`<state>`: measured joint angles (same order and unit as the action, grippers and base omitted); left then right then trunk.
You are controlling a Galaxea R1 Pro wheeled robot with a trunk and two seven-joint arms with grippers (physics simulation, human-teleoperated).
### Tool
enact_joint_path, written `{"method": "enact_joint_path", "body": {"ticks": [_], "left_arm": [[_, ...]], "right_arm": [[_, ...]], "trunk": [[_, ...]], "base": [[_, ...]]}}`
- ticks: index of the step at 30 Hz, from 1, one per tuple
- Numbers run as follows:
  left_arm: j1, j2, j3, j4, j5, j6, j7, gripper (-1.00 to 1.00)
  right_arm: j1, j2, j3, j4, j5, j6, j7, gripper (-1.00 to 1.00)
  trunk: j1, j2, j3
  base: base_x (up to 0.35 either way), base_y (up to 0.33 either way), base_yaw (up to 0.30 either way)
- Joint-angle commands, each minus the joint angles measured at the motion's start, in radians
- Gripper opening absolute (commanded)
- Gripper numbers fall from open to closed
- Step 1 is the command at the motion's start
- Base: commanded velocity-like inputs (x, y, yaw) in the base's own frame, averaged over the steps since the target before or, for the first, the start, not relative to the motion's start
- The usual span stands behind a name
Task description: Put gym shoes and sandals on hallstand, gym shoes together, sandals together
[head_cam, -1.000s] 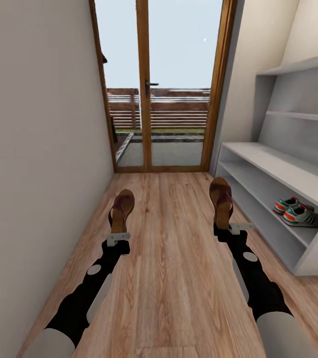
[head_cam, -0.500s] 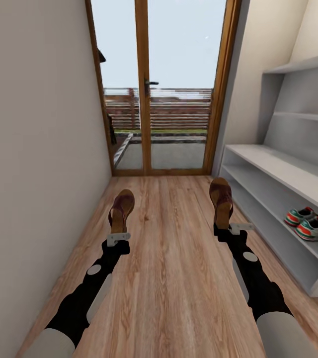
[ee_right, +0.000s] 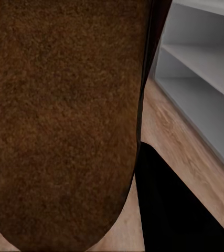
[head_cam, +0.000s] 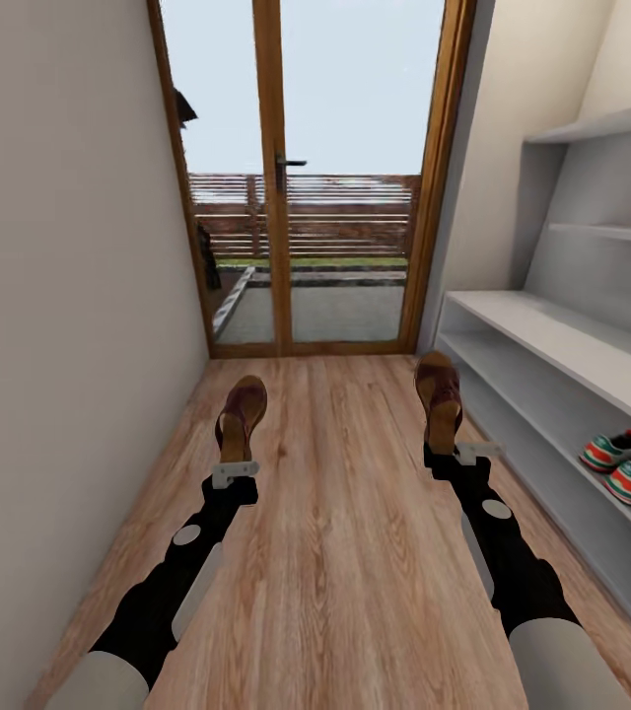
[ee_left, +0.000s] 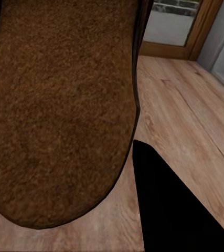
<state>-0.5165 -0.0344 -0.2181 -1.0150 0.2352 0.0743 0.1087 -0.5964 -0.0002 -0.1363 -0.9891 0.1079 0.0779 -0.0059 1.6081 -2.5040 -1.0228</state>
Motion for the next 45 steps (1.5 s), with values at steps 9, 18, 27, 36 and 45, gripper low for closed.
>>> {"method": "enact_joint_path", "body": {"ticks": [9, 18, 27, 36, 45], "left_arm": [[0.000, 0.001, -0.003, -0.002, 0.005, 0.006, 0.006, -1.00], [0.000, 0.001, -0.003, -0.002, 0.005, 0.006, 0.006, -1.00], [0.000, 0.001, -0.003, -0.002, 0.004, 0.006, 0.006, -1.00], [0.000, 0.001, -0.003, -0.002, 0.005, 0.006, 0.006, -1.00], [0.000, 0.000, -0.003, -0.002, 0.006, 0.006, 0.006, -1.00]], "right_arm": [[0.000, 0.000, 0.000, -0.003, 0.007, 0.006, -0.002, -1.00], [0.000, 0.000, 0.000, -0.003, 0.007, 0.006, -0.002, -1.00], [0.000, 0.000, 0.000, -0.003, 0.008, 0.006, -0.002, -1.00], [0.000, 0.000, 0.000, -0.003, 0.008, 0.006, -0.002, -1.00], [0.000, 0.000, 0.000, -0.003, 0.008, 0.007, -0.002, -1.00]], "trunk": [[0.000, 0.000, -0.001], [0.000, 0.000, -0.001], [0.000, 0.000, -0.001], [0.000, 0.000, -0.001], [0.000, 0.000, -0.001]], "base": [[0.348, 0.000, -0.253], [0.348, 0.000, -0.200], [0.348, 0.000, -0.019], [0.348, 0.000, -0.001], [0.348, 0.000, -0.082]]}}
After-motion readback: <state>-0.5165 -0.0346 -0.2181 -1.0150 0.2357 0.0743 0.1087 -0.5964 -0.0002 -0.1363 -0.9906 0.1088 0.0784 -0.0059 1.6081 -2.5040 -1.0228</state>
